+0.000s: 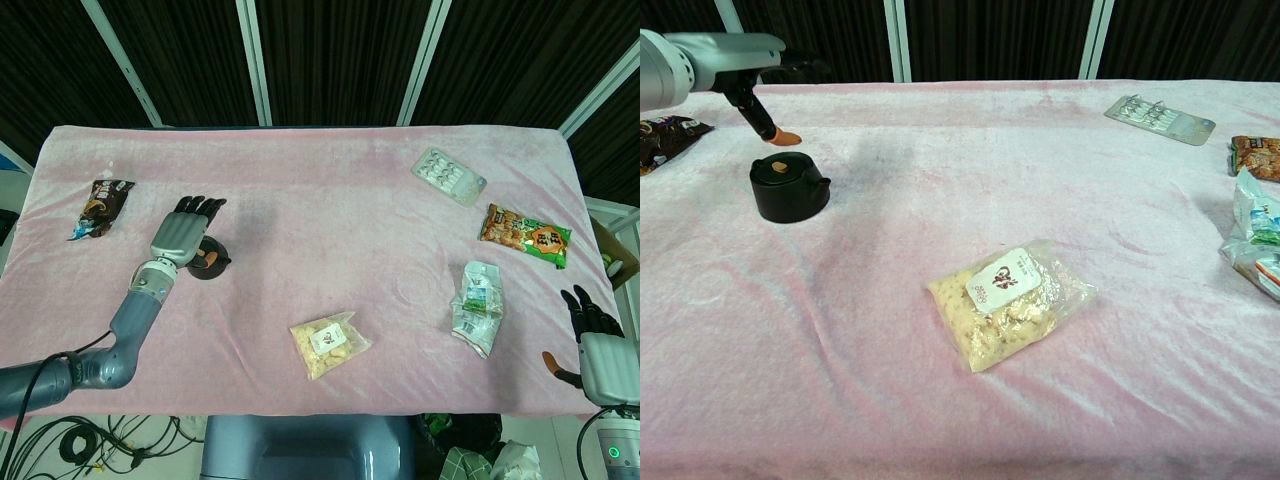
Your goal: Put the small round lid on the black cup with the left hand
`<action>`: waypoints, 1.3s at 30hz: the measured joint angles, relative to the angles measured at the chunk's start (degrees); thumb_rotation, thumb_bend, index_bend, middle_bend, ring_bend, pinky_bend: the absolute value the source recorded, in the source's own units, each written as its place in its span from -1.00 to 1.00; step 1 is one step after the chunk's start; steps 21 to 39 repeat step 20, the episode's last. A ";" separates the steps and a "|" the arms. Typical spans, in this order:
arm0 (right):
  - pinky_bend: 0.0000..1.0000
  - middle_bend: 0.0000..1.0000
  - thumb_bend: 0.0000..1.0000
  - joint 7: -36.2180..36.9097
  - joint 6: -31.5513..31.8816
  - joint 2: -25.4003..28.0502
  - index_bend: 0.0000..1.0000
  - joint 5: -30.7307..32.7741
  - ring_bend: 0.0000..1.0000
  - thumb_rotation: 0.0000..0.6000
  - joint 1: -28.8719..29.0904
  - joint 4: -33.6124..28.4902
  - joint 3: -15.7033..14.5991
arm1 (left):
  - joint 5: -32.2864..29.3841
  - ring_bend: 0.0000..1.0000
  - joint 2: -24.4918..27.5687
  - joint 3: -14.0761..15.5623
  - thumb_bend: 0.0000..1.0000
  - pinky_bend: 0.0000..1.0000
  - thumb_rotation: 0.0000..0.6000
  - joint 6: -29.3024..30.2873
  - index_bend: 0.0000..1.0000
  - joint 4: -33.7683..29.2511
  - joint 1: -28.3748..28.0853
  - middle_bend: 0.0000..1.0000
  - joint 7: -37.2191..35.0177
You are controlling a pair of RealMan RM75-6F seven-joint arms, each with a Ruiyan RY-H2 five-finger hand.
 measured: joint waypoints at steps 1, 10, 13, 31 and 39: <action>-0.62 -0.95 -0.65 0.07 0.03 0.02 -1.00 0.00 -0.73 1.00 -0.02 -0.03 0.00 | 1.07 -1.00 0.85 -0.06 -0.41 -1.00 1.00 1.45 -0.89 -1.76 0.67 -0.81 -0.31; -0.62 -0.95 -0.65 0.07 0.20 0.03 -1.00 -0.18 -0.73 1.00 -0.12 -0.13 -0.09 | 13.60 -1.00 12.04 6.98 -0.41 -1.00 1.00 19.95 -0.74 -23.37 13.01 -0.81 1.91; -0.62 -0.95 -0.65 0.19 0.43 0.04 -1.00 -0.14 -0.73 1.00 -0.23 -0.16 -0.03 | 20.26 -1.00 15.26 12.48 -0.41 -1.00 1.00 27.09 -0.74 -27.58 19.95 -0.81 2.16; -0.62 -0.95 -0.65 0.18 0.68 -0.15 -1.00 -0.76 -0.73 1.00 -0.24 0.03 -0.14 | 35.12 -1.00 19.53 22.58 -0.41 -1.00 1.00 37.22 -0.73 -27.39 32.79 -0.80 -3.00; -0.62 -0.95 -0.65 0.18 0.68 -0.15 -1.00 -0.76 -0.73 1.00 -0.24 0.03 -0.14 | 35.12 -1.00 19.53 22.58 -0.41 -1.00 1.00 37.22 -0.73 -27.39 32.79 -0.80 -3.00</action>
